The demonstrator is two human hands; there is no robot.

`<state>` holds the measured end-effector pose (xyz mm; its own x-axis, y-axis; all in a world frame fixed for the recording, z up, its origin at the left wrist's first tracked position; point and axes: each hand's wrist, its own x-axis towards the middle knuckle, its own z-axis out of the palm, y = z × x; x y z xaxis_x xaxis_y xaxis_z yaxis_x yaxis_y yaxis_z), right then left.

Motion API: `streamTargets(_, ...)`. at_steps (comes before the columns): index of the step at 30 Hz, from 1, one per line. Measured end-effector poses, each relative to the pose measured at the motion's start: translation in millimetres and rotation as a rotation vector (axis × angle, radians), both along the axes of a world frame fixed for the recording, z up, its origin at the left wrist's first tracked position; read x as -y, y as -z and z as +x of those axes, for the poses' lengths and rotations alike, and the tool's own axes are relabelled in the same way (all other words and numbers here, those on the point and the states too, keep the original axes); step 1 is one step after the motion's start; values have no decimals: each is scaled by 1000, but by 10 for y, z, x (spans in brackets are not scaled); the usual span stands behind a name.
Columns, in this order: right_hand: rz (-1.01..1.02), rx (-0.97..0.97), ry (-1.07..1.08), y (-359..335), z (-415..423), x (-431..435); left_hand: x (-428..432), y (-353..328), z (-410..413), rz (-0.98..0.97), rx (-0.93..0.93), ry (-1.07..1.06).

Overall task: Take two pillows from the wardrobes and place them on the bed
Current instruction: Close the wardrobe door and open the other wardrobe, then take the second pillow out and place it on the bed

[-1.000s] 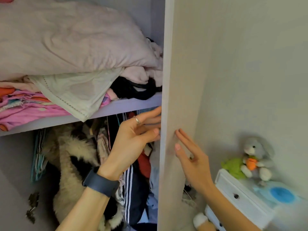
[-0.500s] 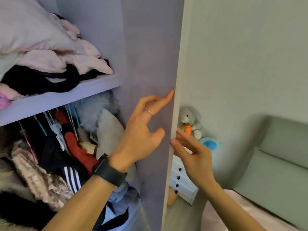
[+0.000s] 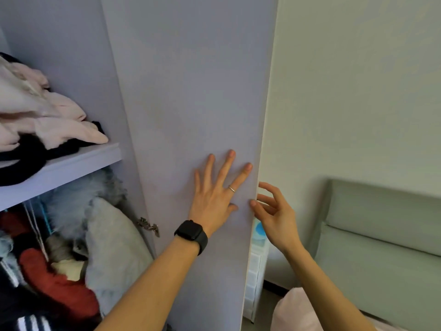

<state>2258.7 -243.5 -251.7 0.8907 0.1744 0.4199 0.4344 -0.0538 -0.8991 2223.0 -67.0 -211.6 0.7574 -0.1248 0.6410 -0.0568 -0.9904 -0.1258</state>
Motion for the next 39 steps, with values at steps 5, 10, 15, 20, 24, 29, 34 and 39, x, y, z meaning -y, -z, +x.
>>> streamTargets(5, -35, 35, 90, -27, 44, -76, 27, 5, 122, 15, -5, -10)
streamTargets(10, -148, 130, 252, 93, -290, -268, -117, 94, -84, -143, -20, 85)
streamTargets(15, -276, 409, 176, 223, -661, -723, -733, 340, -683, -405, -79, -93)
streamTargets(20, -368, 400, -170, 39, -755, -1565, -1426, 219, -1463, -435, -60, -348)
streamTargets(24, -358, 502, -346, -314, -968, -2323, -1864, -245, -2125, -384, 56, -515)
streamTargets(29, -290, 576, -550, -901, -1387, -3115, -2285, -973, -2850, -313, 273, -686)
streamTargets(34, -254, 471, -685, -1429, -1563, -3828, -2755, -1595, -3328, -194, 326, -826)
streamTargets(39, -218, 434, -738, -1923, -1490, -4537, -3411, -2078, -3561, 34, 197, -1116)
